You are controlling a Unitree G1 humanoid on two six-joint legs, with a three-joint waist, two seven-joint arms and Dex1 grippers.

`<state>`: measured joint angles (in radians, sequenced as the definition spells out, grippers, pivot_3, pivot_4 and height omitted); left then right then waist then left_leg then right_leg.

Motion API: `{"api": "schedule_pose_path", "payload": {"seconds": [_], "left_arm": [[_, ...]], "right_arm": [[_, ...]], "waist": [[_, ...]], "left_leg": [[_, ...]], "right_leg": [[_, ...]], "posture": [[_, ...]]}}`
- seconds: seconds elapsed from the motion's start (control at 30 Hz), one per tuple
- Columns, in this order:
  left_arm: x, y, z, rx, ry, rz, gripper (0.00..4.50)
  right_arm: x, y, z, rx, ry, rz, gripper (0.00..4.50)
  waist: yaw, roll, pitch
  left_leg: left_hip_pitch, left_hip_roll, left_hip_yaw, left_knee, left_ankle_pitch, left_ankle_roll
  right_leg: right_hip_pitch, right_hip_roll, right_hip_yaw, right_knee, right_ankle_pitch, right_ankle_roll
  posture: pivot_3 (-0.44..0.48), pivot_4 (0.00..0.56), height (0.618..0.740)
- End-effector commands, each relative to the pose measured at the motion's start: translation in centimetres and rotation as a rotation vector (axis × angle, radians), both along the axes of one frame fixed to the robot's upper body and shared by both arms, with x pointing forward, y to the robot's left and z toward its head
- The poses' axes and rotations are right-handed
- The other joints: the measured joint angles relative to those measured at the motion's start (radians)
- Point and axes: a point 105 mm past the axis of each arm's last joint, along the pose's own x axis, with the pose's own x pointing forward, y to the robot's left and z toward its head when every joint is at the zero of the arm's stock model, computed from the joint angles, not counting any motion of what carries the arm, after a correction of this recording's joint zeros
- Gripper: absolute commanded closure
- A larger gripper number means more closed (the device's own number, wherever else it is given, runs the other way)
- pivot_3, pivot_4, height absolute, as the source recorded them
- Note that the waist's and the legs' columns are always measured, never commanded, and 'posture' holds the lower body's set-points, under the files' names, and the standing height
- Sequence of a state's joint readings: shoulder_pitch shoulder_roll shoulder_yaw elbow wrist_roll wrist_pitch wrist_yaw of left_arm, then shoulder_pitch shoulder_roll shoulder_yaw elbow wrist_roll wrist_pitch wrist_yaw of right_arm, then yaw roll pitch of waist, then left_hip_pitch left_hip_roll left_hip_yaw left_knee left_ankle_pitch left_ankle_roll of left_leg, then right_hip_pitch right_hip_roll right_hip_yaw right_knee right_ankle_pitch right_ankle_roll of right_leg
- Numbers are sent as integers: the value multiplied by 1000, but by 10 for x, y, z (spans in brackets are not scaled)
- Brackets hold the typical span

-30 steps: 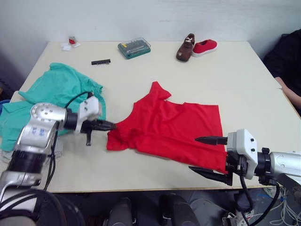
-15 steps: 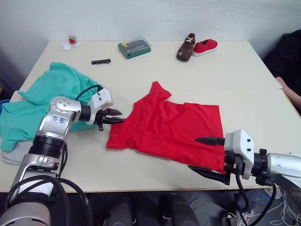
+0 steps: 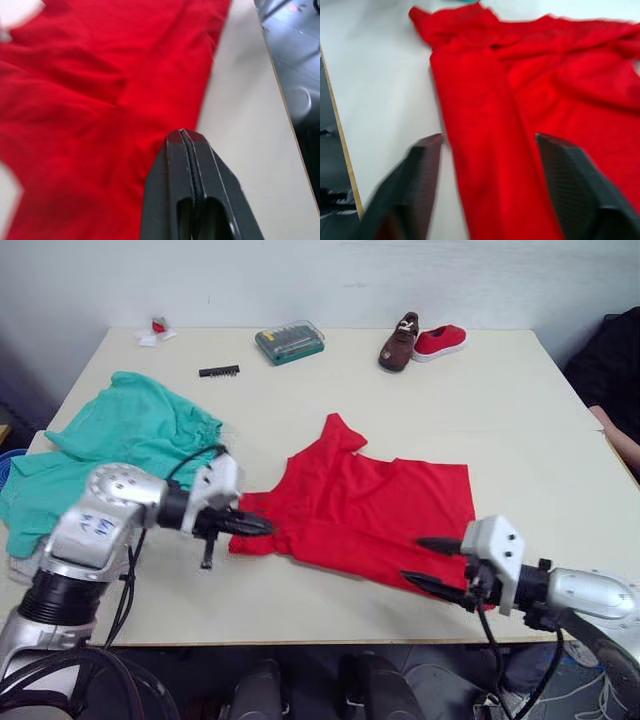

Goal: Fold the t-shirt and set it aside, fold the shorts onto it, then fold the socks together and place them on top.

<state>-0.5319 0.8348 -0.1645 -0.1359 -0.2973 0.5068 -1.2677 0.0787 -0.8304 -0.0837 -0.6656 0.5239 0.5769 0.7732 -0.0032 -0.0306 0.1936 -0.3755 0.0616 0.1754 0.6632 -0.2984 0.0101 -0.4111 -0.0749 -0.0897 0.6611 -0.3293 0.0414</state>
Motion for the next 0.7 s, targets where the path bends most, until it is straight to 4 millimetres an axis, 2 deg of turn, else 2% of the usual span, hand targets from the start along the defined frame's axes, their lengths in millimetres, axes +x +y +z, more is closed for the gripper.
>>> {"api": "schedule_pose_path", "payload": {"seconds": [0.03, 0.13, 0.17, 0.3, 0.43, 0.53, 0.7], "left_arm": [[6, 6, -9, 86, -62, -7, 4500], [9, 13, -21, 130, -39, 3, 4500], [7, 16, -27, 150, -16, -1, 4500], [17, 35, -46, 284, -63, 27, 4500], [21, 67, -60, 438, -102, 6, 4500], [33, 78, -58, 478, -167, 29, 4500], [51, 81, -43, 446, -241, 68, 4500]], "right_arm": [[9, 2, -11, -48, -23, -14, 3168], [16, 2, -24, -77, -4, -30, 4252], [18, 1, -29, -90, 8, -42, 4481], [16, -11, -55, -187, 76, -70, 4481], [2, -40, -69, -248, 124, -117, 4481], [-8, -62, -68, -285, 136, -151, 4481], [-22, -101, -62, -348, 149, -212, 4481]], "waist": [[0, 0, 0], [-4, 0, 0], [-4, 0, 0], [-1, 0, 0], [1, -1, -6], [2, 2, -13], [6, 2, -17]], "left_leg": [[0, 0, 0, 0, 0, 0], [-1, 0, 1, 0, 0, 0], [0, 0, 1, 0, 0, 0], [-1, 0, 1, 0, 0, 0], [1, 0, 1, 0, -1, 1], [5, 0, 1, -2, -3, 3], [5, 0, 1, -2, -5, 8]], "right_leg": [[0, 0, 0, 0, 0, 0], [-1, 0, 0, 0, 0, 0], [-1, 0, 0, 0, 0, 0], [-2, 0, 0, 0, 0, -1], [0, -1, 0, -1, 0, -1], [3, -1, 0, -1, -1, -1], [4, -2, 0, -1, 0, -2]], "posture": [[0, 150, 740], [0, 150, 740], [0, 150, 740], [0, 150, 740], [0, 150, 740], [0, 150, 740], [0, 150, 740]]}}
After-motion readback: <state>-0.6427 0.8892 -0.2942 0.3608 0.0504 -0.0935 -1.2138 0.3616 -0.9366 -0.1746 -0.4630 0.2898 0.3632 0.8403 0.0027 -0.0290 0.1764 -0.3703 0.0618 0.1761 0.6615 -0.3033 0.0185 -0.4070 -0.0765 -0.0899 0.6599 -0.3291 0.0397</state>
